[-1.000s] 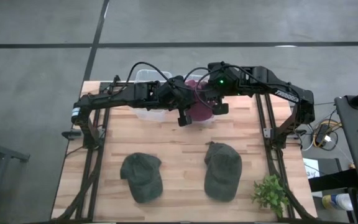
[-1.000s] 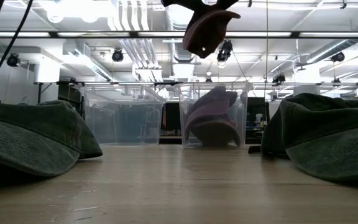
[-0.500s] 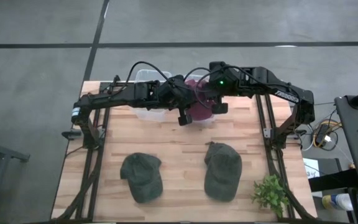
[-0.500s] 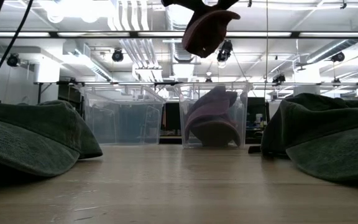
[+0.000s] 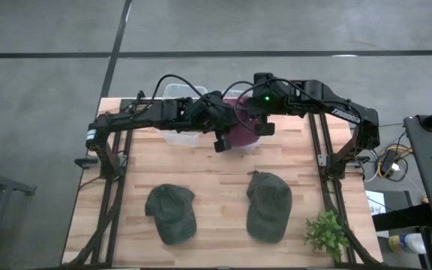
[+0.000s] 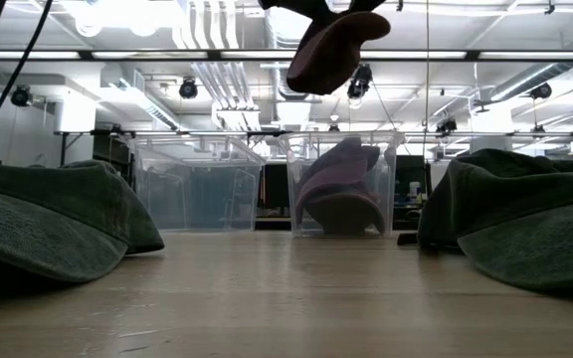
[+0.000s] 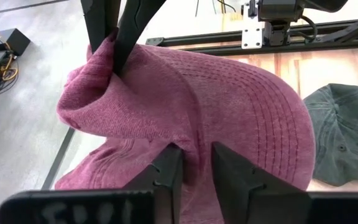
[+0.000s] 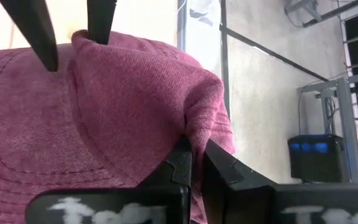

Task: Pick & Place hat
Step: Put the red cap into the right transparent bin, then put the right gray cap into the left transparent bin

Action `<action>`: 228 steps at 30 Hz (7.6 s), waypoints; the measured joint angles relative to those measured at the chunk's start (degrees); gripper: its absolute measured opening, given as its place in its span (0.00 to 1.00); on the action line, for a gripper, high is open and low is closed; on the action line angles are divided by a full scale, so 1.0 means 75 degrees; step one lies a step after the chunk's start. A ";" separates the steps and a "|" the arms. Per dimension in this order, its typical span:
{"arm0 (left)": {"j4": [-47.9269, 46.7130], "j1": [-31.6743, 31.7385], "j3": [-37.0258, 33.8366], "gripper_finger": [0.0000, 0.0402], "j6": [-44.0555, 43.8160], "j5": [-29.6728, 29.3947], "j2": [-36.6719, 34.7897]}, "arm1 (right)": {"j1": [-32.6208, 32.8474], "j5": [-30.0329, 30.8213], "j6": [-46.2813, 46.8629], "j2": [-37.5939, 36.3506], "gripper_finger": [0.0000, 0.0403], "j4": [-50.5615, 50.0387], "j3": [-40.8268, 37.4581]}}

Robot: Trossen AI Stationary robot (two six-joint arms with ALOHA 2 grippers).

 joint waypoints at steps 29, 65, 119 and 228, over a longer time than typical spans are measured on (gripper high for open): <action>-0.2271 -0.0013 0.0000 0.42 -0.1452 -0.2159 -0.1232 | -0.0806 -0.0088 -0.0665 -0.0016 0.02 0.1650 -0.1607; -0.2301 -0.0184 -0.3213 0.42 -0.3926 -0.2165 -0.2935 | -0.2786 -0.2230 -0.1509 -0.0067 0.10 0.3925 -0.5033; -0.2197 -0.0187 -0.3249 0.42 -0.3409 -0.2122 -0.2940 | -0.2735 -0.3765 -0.0019 0.2766 0.02 0.2088 -0.2298; -0.3719 -0.2148 -0.4625 0.42 -0.6339 -0.1734 -0.3526 | 0.3328 -0.3326 0.9790 -0.3376 0.33 0.0333 -0.6950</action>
